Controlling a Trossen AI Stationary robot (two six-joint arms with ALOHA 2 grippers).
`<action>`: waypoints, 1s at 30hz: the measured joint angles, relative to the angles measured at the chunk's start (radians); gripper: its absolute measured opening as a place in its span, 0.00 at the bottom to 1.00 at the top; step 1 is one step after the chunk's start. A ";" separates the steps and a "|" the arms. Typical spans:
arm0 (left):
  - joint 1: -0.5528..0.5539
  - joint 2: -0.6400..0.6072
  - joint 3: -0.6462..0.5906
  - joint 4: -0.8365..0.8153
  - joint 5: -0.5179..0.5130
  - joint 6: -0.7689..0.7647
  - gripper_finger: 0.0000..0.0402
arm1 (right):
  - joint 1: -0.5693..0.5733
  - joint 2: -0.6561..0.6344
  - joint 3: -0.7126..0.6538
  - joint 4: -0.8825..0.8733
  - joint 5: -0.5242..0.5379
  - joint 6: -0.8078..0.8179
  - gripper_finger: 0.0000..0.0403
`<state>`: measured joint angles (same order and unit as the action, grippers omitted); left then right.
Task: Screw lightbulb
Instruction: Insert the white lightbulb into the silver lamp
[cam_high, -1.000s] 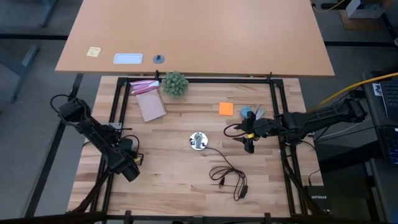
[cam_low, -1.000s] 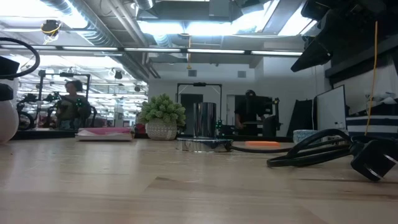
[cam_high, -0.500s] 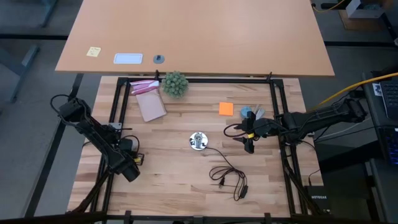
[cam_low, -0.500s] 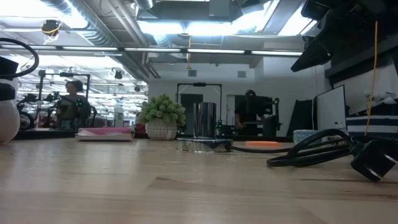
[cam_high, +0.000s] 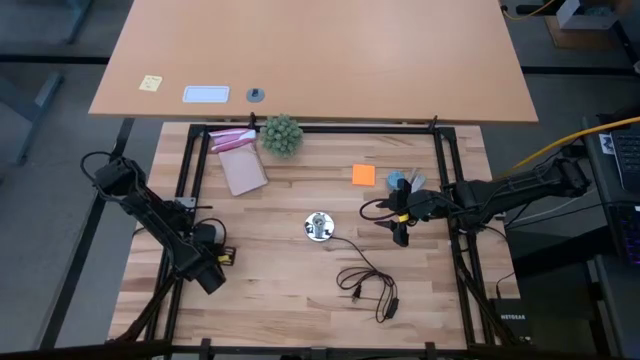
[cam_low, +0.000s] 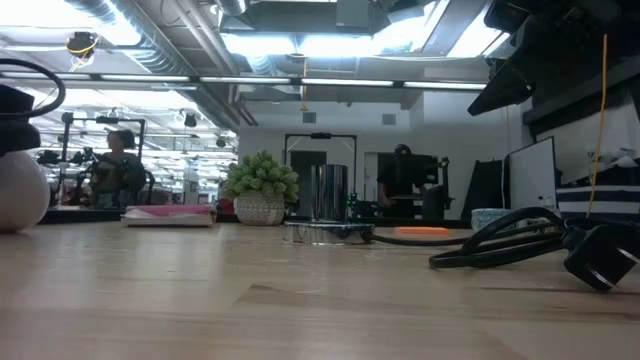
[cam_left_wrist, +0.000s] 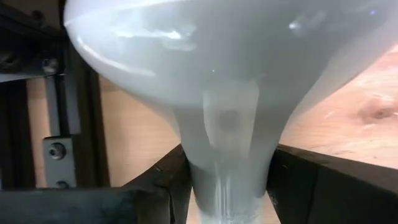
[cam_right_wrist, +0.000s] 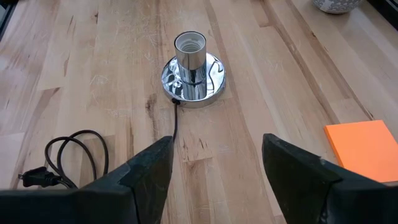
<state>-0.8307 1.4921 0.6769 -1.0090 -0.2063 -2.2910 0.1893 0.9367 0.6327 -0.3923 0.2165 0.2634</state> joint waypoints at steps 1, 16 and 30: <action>0.000 0.000 0.000 0.003 -0.004 -0.001 0.36 | 0.000 0.000 0.000 0.000 0.000 0.000 0.61; 0.000 0.002 -0.002 0.160 -0.341 0.004 0.36 | 0.000 0.000 0.000 0.000 0.000 0.000 0.61; 0.000 0.002 -0.002 0.357 -0.810 0.211 0.37 | 0.000 0.000 0.000 0.000 0.000 0.000 0.61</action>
<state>-0.8303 1.4944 0.6750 -0.6515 -1.0162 -2.0795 0.1894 0.9365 0.6327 -0.3922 0.2169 0.2634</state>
